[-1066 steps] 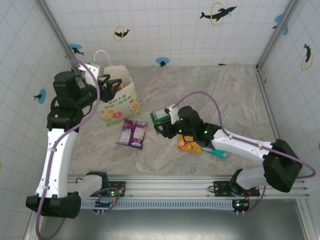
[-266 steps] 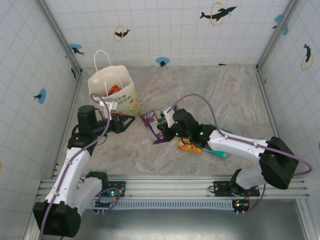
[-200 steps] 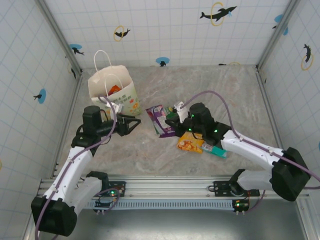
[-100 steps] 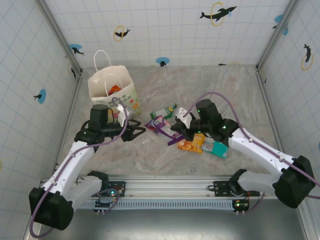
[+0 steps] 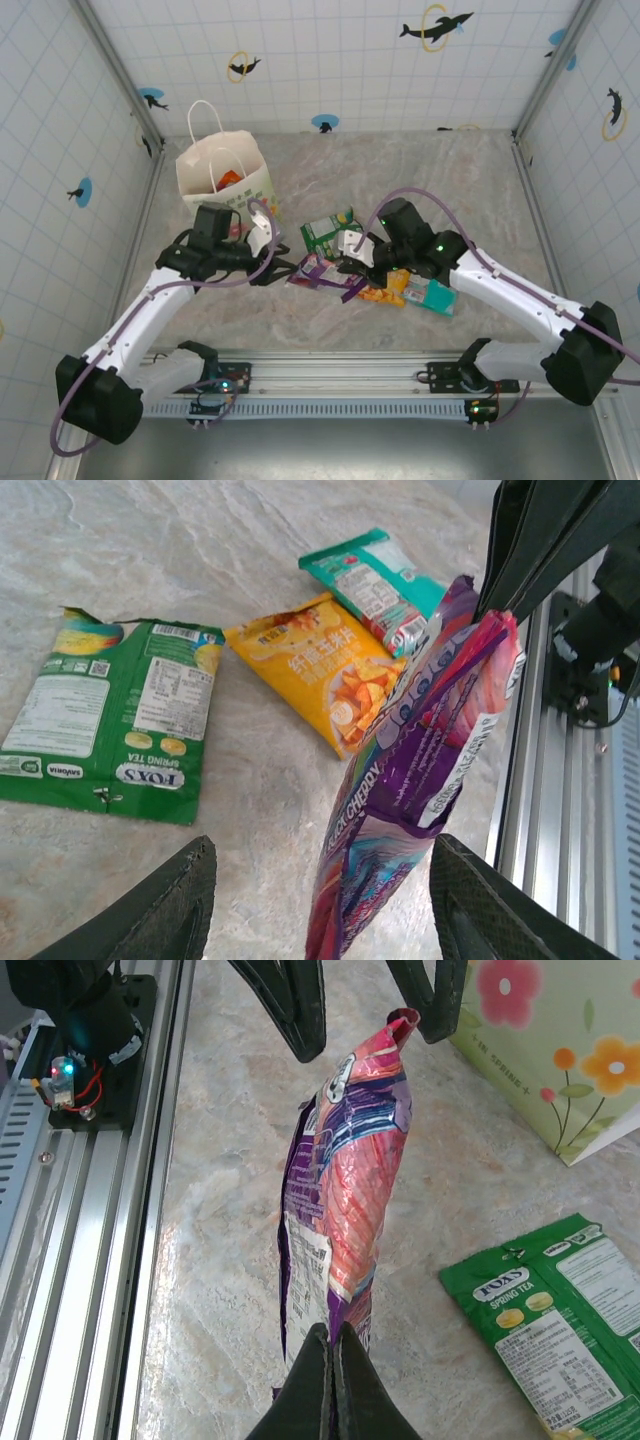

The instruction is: Place the snacks into the paper bag

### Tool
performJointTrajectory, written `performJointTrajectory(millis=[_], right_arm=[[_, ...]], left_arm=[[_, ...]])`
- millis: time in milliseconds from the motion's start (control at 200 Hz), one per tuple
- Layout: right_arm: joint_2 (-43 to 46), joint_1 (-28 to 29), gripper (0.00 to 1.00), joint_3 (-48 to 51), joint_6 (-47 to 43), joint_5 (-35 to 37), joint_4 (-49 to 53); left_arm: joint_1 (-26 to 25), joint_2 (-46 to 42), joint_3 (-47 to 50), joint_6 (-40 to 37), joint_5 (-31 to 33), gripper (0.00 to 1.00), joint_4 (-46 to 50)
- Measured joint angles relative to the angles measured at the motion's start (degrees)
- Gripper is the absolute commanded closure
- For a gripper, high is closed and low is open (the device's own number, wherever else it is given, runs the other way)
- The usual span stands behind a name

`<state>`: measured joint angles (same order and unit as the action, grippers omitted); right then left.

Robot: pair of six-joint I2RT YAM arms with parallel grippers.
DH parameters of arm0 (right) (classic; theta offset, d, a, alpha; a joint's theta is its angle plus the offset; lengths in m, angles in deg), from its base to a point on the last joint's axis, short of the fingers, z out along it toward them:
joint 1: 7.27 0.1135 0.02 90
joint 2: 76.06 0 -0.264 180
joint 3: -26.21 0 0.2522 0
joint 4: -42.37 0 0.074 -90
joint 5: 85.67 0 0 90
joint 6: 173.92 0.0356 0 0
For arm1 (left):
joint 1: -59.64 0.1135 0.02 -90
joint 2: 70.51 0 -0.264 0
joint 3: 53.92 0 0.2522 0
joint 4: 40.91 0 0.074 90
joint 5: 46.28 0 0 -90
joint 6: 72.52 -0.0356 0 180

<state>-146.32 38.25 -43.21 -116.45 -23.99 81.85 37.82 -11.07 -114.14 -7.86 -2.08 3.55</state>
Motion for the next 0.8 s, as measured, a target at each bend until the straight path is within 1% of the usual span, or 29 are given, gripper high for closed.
performJointTrajectory(millis=[140, 330, 485, 620, 706, 801], right_arm=[[0.02, 0.17, 1.00, -0.20, -1.16, 0.02, 0.07], [-0.17, 0.26, 1.00, -0.22, -1.66, -0.28, -0.22], [-1.18, 0.57, 1.00, -0.68, -1.86, -0.66, -0.44], [-1.49, 0.66, 1.00, -0.85, -1.95, -0.96, -0.87], [-1.51, 0.66, 1.00, -0.85, -1.92, -1.18, -1.62], [-1.51, 0.66, 1.00, -0.85, -1.73, -1.51, -2.10]], left_arm=[[-0.68, 0.94, -0.52, -2.60, 0.35, 0.41, 2.12], [-1.77, 2.16, -0.68, -4.48, -1.53, 0.42, 3.17], [-4.13, 3.69, -1.40, -4.68, -2.38, 0.50, 3.21], [-5.07, 5.20, -2.97, -4.66, -3.26, 0.53, 3.61], [-5.46, 5.62, -3.56, -4.68, -3.39, 0.59, 3.58], [-5.68, 5.70, -3.65, -4.61, -3.52, 0.70, 3.63]])
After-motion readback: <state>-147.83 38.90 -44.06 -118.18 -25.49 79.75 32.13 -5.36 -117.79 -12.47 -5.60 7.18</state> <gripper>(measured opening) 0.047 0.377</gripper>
